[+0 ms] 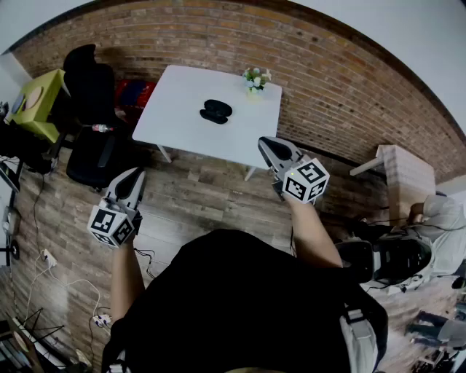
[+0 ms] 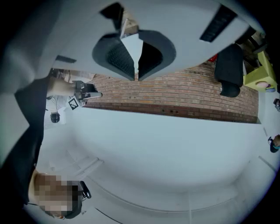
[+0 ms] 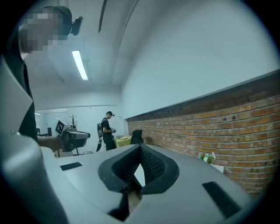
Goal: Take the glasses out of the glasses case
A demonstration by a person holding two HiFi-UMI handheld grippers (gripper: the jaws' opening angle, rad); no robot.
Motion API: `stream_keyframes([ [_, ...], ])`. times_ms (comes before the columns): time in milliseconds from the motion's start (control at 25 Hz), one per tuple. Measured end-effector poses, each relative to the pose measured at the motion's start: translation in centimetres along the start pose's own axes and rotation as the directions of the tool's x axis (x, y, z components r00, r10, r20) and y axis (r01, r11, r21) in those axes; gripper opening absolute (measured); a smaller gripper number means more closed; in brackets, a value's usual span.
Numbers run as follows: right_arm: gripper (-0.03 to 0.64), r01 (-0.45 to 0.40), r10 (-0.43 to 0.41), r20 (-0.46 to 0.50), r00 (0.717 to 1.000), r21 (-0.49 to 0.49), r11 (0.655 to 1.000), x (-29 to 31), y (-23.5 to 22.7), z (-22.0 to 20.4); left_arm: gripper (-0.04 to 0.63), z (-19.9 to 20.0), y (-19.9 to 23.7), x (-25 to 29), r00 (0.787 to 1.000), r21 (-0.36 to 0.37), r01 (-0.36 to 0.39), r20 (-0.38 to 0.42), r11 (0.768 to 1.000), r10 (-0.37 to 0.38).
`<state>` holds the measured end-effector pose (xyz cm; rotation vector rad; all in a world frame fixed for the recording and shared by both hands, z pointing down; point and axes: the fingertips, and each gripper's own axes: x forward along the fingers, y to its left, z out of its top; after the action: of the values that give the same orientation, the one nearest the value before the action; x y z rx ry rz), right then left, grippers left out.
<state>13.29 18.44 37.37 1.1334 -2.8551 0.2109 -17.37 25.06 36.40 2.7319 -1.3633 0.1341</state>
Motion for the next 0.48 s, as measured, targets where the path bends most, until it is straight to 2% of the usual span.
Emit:
stream_keyframes([
  [480, 0.015, 0.049, -0.049, -0.004, 0.999, -0.001, 0.999, 3.3, 4.3, 0.1, 0.034, -0.5, 4.4, -3.6, 0.999, 0.000, 0.044, -0.001, 0.999, -0.044],
])
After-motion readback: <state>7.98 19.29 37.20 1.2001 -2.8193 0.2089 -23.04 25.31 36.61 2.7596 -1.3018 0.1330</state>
